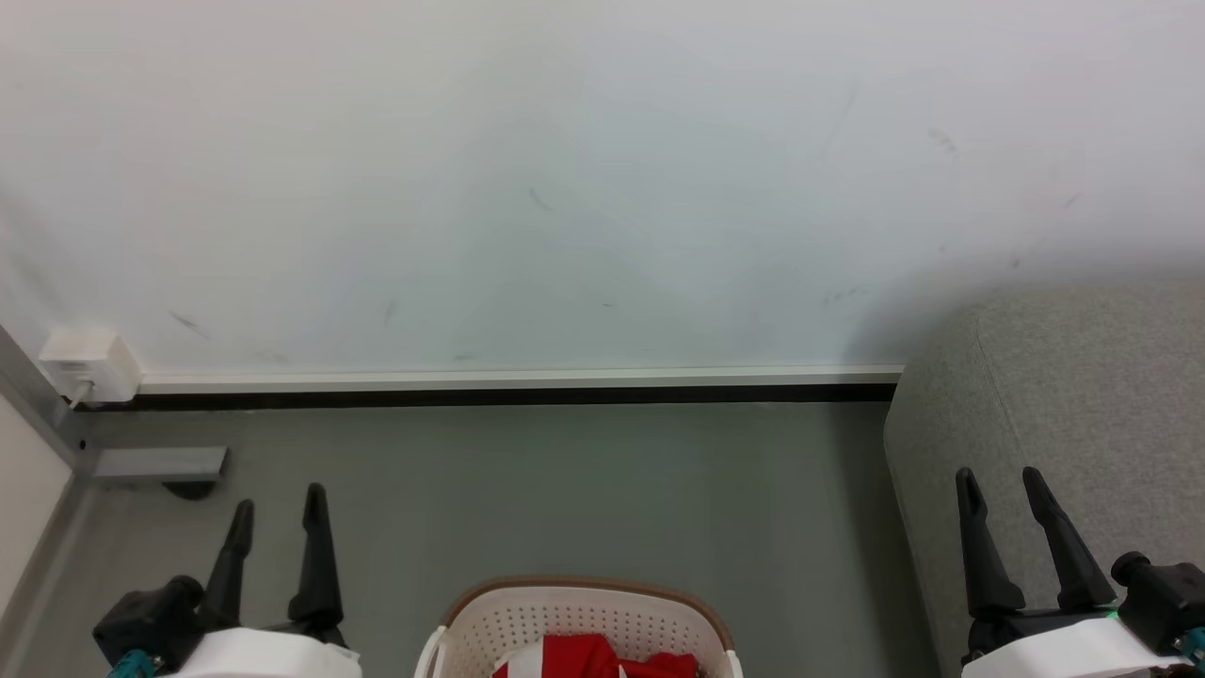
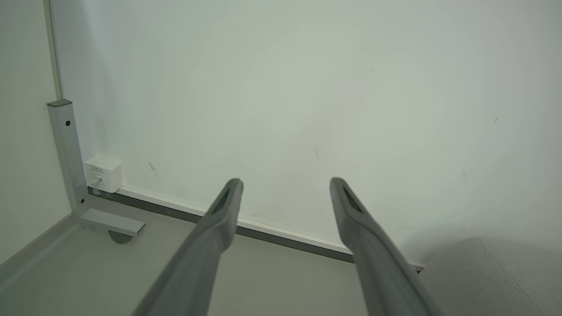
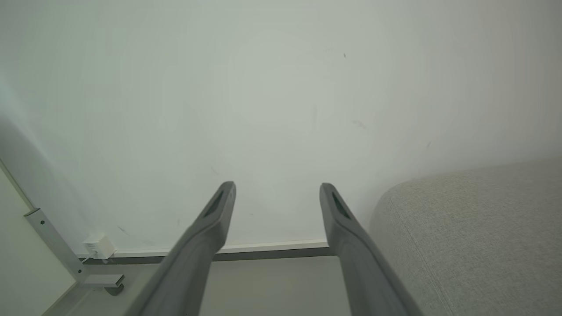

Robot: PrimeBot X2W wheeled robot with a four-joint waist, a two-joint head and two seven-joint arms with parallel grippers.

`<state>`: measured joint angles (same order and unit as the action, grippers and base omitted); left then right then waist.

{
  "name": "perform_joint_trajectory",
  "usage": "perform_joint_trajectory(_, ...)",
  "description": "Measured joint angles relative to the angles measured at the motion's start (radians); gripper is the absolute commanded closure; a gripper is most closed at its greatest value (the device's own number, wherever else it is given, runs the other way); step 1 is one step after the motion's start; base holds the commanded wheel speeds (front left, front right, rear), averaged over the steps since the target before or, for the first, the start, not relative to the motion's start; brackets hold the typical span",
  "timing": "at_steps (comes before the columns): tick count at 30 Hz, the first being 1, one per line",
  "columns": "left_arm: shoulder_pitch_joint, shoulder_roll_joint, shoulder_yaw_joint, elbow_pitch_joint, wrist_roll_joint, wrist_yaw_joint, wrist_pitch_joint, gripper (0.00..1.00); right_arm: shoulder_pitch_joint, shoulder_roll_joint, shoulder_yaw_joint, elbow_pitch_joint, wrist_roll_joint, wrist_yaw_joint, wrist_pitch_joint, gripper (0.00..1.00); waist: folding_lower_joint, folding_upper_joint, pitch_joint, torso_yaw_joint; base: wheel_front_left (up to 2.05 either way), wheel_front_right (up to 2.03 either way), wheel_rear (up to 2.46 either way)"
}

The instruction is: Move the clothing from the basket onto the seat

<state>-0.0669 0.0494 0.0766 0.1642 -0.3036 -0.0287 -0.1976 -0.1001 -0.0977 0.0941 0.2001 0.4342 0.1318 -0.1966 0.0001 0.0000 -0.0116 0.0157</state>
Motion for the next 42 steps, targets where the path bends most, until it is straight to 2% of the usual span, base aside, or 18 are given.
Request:
perform_joint_trajectory(29, 0.002, 0.0, 0.005, -0.006, 0.233, 0.0, -0.059, 0.0, 0.0, 0.007, 0.015, -0.014, -0.202, 0.0, -0.06, 0.0, 0.0, 0.0, 0.003, 0.007, 0.0, 0.0, 0.0)
perform_joint_trajectory(42, 0.002, -0.001, 0.005, -0.002, 0.258, 0.003, -0.066, 0.0, 0.0, 0.006, 0.022, -0.014, -0.223, 0.0, -0.066, 0.0, 0.0, 0.0, 0.002, 0.007, 0.0, 0.0, 0.0)
